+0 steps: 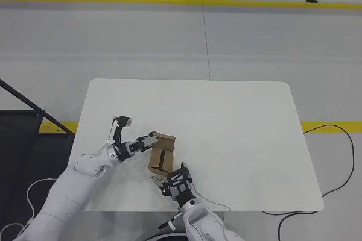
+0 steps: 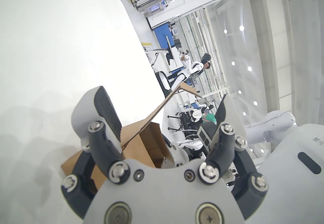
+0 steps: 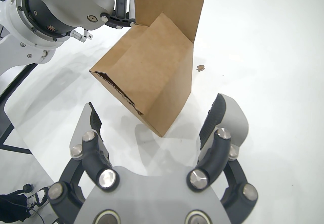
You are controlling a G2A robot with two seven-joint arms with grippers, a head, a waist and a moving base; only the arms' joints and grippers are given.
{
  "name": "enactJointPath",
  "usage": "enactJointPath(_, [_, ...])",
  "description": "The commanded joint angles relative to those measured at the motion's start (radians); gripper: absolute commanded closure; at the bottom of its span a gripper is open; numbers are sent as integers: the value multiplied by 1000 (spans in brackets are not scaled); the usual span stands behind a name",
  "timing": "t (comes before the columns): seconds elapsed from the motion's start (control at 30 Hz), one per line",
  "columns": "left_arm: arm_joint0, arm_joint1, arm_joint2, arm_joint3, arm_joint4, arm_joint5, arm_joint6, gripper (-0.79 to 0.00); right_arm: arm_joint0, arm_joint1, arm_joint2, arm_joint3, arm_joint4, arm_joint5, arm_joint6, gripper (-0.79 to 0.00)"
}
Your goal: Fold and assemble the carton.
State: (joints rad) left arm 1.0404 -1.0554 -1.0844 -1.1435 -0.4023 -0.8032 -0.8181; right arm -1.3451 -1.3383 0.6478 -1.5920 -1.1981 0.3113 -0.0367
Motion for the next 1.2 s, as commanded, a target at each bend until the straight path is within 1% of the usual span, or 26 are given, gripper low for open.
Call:
enactJointPath(0.0, [9, 0, -1, -6, 17, -3, 11, -785, 2, -4, -1, 8, 0, -8, -1, -785])
enactJointPath(0.27, [27, 0, -5, -31, 50, -9, 11, -785, 15, -24, 0, 41, 1, -25, -4, -785])
enactJointPath(0.67, [47, 0, -8, -62, 56, -3, -4, -785, 29, -52, -3, 69, -25, -15, 2, -785])
enactJointPath(1.17, [47, -1, -3, -68, 47, -2, -50, -785, 9, -73, 8, 71, -58, -14, 8, -785])
